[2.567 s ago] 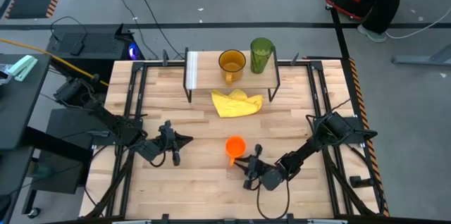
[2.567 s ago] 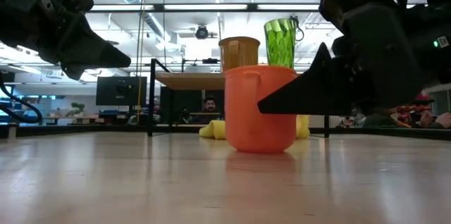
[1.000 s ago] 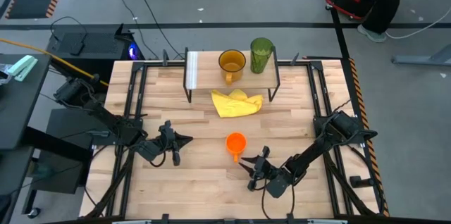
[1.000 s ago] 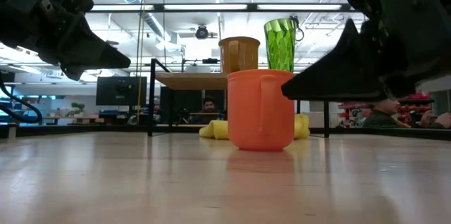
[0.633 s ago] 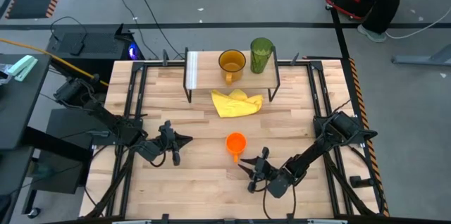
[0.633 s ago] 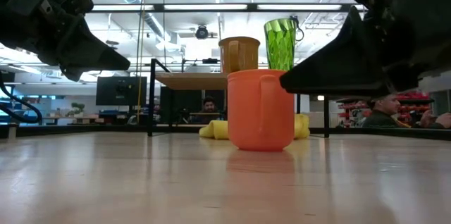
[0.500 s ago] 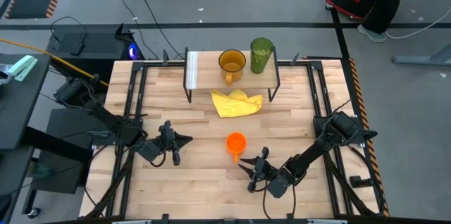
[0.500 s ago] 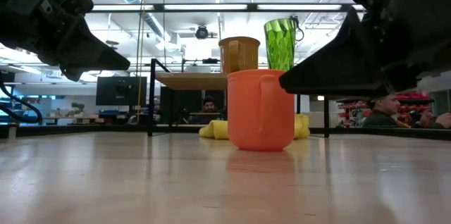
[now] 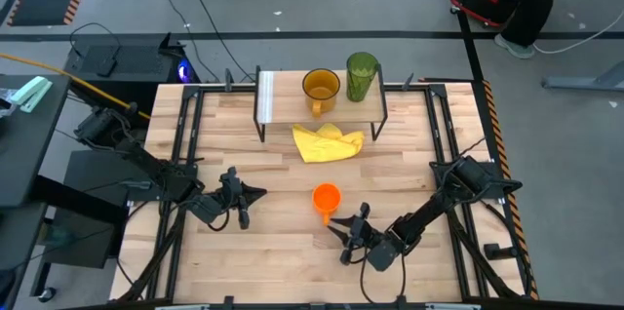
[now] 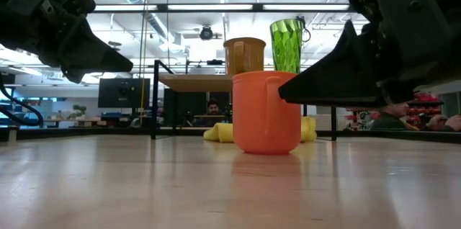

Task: Stack small to large cups/mugs on shelf
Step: Put the orange mug on the shelf

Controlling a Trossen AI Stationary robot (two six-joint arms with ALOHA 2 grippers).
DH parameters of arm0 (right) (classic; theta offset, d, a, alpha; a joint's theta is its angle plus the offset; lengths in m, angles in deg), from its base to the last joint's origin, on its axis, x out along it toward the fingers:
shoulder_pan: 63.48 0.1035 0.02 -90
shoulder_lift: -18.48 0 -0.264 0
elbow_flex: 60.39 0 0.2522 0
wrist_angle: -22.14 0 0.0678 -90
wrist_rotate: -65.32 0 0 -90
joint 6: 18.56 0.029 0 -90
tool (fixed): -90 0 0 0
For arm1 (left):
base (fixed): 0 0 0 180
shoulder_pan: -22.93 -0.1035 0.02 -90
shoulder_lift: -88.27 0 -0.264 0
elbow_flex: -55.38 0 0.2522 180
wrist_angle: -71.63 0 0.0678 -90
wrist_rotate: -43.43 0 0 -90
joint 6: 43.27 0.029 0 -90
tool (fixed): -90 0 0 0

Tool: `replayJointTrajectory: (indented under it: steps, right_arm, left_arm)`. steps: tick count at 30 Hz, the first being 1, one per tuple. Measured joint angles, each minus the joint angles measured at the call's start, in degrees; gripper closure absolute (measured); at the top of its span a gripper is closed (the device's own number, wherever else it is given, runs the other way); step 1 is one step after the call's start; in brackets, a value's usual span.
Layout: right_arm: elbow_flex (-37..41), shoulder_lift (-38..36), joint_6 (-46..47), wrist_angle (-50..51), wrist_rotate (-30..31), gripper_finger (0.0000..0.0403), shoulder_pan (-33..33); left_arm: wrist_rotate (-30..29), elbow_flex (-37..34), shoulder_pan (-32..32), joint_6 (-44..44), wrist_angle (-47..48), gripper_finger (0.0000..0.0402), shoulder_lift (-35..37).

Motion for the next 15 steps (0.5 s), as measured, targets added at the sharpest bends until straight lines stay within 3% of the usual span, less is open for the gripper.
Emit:
replayJointTrajectory:
  steps: [15]
  right_arm:
    - [0.00,0.04,-0.54,-0.83,-2.31,0.0292,-1.77]
  left_arm:
    - [0.00,0.00,0.00,0.01,0.06,0.0373,0.00]
